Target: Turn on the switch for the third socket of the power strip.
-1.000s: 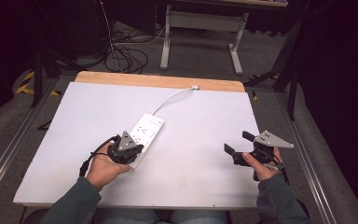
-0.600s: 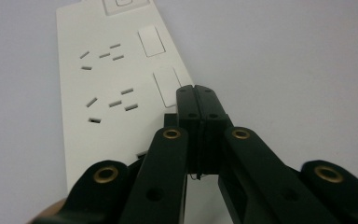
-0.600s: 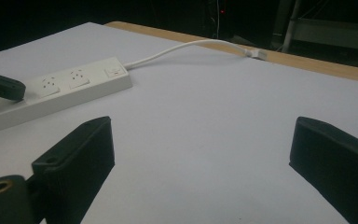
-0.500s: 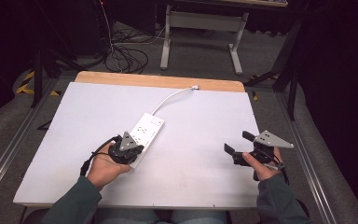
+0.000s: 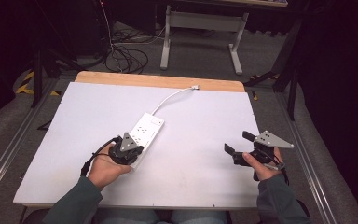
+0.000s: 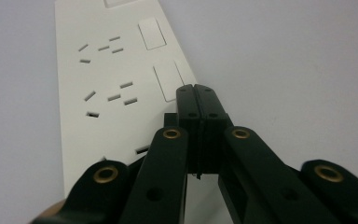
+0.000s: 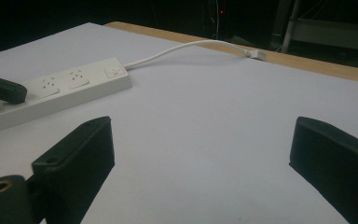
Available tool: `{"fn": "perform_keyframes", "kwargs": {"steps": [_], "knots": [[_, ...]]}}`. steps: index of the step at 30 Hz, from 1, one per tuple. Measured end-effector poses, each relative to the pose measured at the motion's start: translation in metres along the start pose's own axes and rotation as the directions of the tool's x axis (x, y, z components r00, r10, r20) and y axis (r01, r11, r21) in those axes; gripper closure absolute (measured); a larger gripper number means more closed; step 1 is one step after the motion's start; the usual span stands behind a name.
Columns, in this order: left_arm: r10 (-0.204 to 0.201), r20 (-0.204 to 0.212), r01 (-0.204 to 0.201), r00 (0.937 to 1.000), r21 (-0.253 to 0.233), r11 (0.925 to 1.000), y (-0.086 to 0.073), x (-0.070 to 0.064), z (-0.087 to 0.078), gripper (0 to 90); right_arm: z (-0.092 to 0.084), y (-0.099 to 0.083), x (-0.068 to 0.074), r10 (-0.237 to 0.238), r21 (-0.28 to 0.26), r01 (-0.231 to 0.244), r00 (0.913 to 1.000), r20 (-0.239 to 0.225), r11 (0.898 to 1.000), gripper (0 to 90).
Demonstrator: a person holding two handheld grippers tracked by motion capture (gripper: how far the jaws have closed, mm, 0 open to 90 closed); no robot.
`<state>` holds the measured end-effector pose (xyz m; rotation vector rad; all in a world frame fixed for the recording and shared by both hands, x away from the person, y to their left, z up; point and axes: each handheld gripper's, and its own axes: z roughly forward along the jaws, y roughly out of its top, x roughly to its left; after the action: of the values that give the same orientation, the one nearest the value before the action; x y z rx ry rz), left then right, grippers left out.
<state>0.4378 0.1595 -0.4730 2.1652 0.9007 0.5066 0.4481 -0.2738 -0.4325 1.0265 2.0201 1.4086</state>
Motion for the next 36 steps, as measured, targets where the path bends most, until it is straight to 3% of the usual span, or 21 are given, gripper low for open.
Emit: {"fn": "perform_keyframes", "kwargs": {"steps": [4, 5, 9, 18, 28, 30, 32, 34, 36], "knots": [[0.007, -0.003, -0.007, 1.0000, -0.001, 1.0000, 0.001, 0.000, 0.000, 90.0, 0.000, 0.000, 0.000, 0.001, -0.001, -0.001, 1.0000, -0.001, 1.000, 6.8], [0.005, -0.009, -0.006, 0.9999, -0.030, 0.9995, 0.002, 0.002, -0.002, 90.0, 0.000, 0.000, -0.001, 0.001, -0.002, -0.001, 1.0000, -0.001, 1.000, 6.8], [-0.030, -0.025, 0.027, 0.9992, -0.085, 0.9960, 0.005, 0.007, -0.011, 90.0, 0.001, 0.000, -0.001, 0.004, -0.002, -0.004, 1.0000, -0.001, 1.000, 6.8], [-0.076, -0.059, 0.067, 0.9954, -0.142, 0.9876, 0.005, 0.017, -0.024, 90.0, 0.002, 0.001, 0.000, 0.003, -0.002, -0.003, 1.0000, -0.003, 1.000, 6.8], [-0.134, -0.100, 0.109, 0.9859, -0.223, 0.9686, 0.000, 0.027, -0.043, 90.0, 0.007, 0.003, 0.002, -0.003, 0.005, 0.003, 0.9999, -0.012, 1.000, 7.0], [-0.131, -0.104, 0.103, 0.9860, -0.241, 0.9650, 0.001, 0.028, -0.046, 90.0, 0.007, 0.003, 0.002, -0.005, 0.006, 0.005, 0.9999, -0.012, 1.000, 7.0], [-0.139, -0.100, 0.107, 0.9852, -0.275, 0.9555, 0.002, 0.028, -0.049, 90.0, 0.006, 0.003, 0.002, -0.004, 0.006, 0.004, 0.9999, -0.012, 1.000, 7.0], [-0.135, -0.101, 0.102, 0.9857, -0.282, 0.9540, 0.002, 0.028, -0.050, 90.0, 0.006, 0.003, 0.002, -0.005, 0.002, 0.005, 0.9999, -0.011, 1.000, 7.0], [-0.143, -0.101, 0.106, 0.9847, -0.304, 0.9468, 0.003, 0.027, -0.052, 90.0, 0.006, 0.003, 0.002, -0.005, 0.003, 0.005, 0.9999, -0.011, 1.000, 7.0]]}}
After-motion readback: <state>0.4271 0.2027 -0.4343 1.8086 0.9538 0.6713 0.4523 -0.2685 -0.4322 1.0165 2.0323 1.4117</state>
